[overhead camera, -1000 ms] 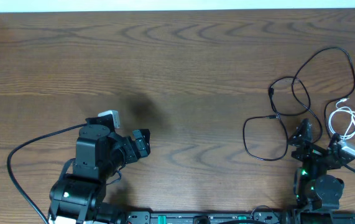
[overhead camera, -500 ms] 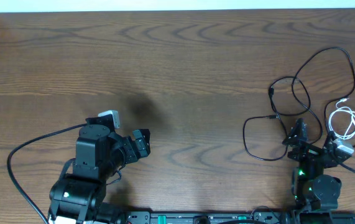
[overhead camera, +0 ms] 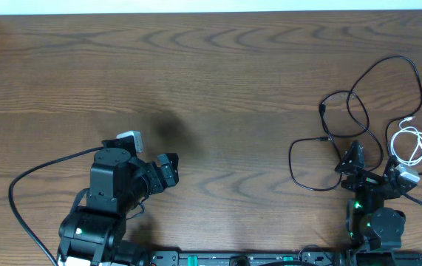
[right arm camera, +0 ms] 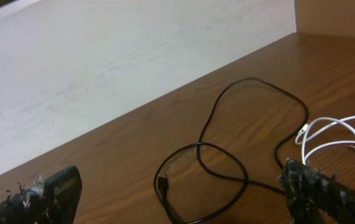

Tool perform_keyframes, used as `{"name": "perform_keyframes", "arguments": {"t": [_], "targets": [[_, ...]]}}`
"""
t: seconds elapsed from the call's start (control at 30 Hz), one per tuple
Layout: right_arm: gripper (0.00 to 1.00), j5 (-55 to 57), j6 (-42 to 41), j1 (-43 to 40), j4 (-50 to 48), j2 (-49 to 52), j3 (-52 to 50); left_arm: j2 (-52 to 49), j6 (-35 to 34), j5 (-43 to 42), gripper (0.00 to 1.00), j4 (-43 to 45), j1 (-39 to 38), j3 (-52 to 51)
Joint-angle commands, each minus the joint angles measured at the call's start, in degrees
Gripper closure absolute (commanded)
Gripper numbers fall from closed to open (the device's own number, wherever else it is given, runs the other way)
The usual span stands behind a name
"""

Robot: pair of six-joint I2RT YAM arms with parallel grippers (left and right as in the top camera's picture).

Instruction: Untangle cables

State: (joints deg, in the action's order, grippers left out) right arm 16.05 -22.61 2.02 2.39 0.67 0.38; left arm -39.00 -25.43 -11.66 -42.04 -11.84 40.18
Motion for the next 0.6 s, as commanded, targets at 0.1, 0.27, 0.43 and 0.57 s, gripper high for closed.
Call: {"name": "perform_keyframes", "arguments": {"t": [0.1,0.27,0.43,0.57], "targets": [[0.01,-0.2,-0.1,0.3,0.4,-0.4,-0.1,0.1,0.5,0.6,0.02,0.0,-0.1,0.1],[0.01,-0.1,-0.1,0.7,0.4,-0.4,-0.1,0.1,0.5,0.6,0.02,0.0,-0.1,0.1],[0.01,-0.1,-0.1,2.4,0.4,-0.4,-0.1,0.2,0.5,0.6,0.02,0.0,-0.1,-0.2],[0.01,-0.2,-0.1,3.0,0.4,-0.4,-0.1,0.6,0.5,0.6,0.02,0.0,-0.1,-1.5]]}}
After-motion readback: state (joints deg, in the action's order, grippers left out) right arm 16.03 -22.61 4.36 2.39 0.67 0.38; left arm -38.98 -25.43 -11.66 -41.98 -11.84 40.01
